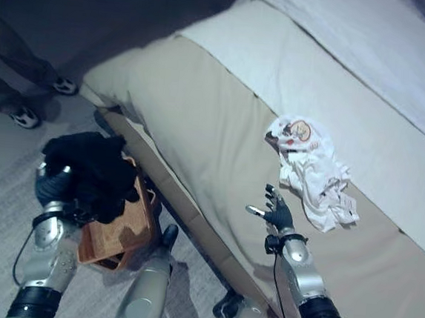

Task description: Pick up clothes into the bucket

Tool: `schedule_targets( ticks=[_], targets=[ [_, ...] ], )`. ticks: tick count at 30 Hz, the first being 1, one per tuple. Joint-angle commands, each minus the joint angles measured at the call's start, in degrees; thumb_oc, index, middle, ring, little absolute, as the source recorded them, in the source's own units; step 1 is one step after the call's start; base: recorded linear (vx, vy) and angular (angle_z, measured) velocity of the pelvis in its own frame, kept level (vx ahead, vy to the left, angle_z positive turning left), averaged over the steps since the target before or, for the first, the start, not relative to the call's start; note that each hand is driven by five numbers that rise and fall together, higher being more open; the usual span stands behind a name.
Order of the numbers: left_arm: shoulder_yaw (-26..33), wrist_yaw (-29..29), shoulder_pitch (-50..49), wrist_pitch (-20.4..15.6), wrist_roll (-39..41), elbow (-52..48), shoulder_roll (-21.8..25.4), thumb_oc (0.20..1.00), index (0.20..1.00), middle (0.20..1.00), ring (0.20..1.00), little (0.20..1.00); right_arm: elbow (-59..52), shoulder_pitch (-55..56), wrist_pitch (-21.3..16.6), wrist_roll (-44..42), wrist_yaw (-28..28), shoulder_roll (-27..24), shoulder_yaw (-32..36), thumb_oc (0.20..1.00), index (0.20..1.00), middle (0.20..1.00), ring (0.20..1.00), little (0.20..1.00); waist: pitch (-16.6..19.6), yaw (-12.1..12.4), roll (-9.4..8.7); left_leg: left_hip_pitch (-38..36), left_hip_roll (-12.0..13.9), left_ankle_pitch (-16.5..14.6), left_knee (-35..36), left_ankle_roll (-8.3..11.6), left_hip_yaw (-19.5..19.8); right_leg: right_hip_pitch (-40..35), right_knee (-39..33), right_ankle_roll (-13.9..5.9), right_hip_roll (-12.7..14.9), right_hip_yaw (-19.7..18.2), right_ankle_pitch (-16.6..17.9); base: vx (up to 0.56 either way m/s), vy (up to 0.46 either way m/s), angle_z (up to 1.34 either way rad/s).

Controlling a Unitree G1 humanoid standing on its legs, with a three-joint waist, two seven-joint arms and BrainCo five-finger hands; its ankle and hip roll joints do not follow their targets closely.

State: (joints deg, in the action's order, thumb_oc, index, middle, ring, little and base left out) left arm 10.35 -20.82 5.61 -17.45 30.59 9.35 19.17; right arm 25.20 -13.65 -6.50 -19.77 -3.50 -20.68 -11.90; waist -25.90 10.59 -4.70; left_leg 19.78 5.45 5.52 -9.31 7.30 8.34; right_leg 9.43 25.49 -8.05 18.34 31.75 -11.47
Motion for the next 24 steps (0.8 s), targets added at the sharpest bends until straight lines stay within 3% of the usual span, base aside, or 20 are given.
schedule_targets(
  ticks=[1, 4, 10, 24],
  targets=[
    [4.8, -5.4, 3.8, -6.8, -4.6, -1.1, 5.1, 0.200, 0.200, 0.200, 0.200, 0.200, -3.4, -0.5, -4.8, -2.8, -1.9, 0.9, 1.3, 1.000, 1.000, 1.000, 1.000, 1.000, 0.2, 1.4, -3.64, 3.2, 4.4, -5.9, -7.6, -0.01, -0.2, 1.2, 0.3, -2.39, 1.6, -0.2, 4.4, 0.05, -0.093, -0.08],
    [5.7, -8.0, 4.9, -6.9, -5.8, 0.1, 5.9, 0.200, 0.200, 0.200, 0.200, 0.200, -3.1, -1.0, -5.2, -3.4, -2.5, 1.0, 1.5, 1.000, 1.000, 1.000, 1.000, 1.000, -0.8, 1.5, -4.27, 5.1, 4.1, -6.3, -9.0, -0.19, 0.7, 2.8, 1.8, -2.42, 1.7, 0.2, 3.8, -0.03, -0.032, 0.09],
    [6.8, -12.8, 9.6, -7.5, -4.4, 8.0, 10.2, 0.200, 0.200, 0.200, 0.200, 0.200, -5.9, -2.7, -7.2, -6.7, -3.4, 0.4, 0.8, 1.000, 1.000, 1.000, 1.000, 1.000, -3.8, 1.2, -7.30, 13.1, 3.5, -8.1, -16.2, -0.84, 2.8, 8.4, 7.5, -2.13, 2.5, 1.0, 1.9, -0.06, -0.037, 0.12],
    [6.2, -17.6, 16.6, -7.3, -2.2, 16.9, 17.4, 0.200, 0.200, 0.200, 0.200, 0.200, -14.8, -0.5, -11.0, -13.2, -3.9, -1.2, 1.6, 1.000, 1.000, 1.000, 1.000, 1.000, -3.9, -2.8, -11.27, 30.3, 2.2, -11.9, -30.1, -1.61, 6.9, 21.7, 19.0, -0.58, 4.9, 2.2, -2.8, -0.01, -0.007, 0.19]
  ],
)
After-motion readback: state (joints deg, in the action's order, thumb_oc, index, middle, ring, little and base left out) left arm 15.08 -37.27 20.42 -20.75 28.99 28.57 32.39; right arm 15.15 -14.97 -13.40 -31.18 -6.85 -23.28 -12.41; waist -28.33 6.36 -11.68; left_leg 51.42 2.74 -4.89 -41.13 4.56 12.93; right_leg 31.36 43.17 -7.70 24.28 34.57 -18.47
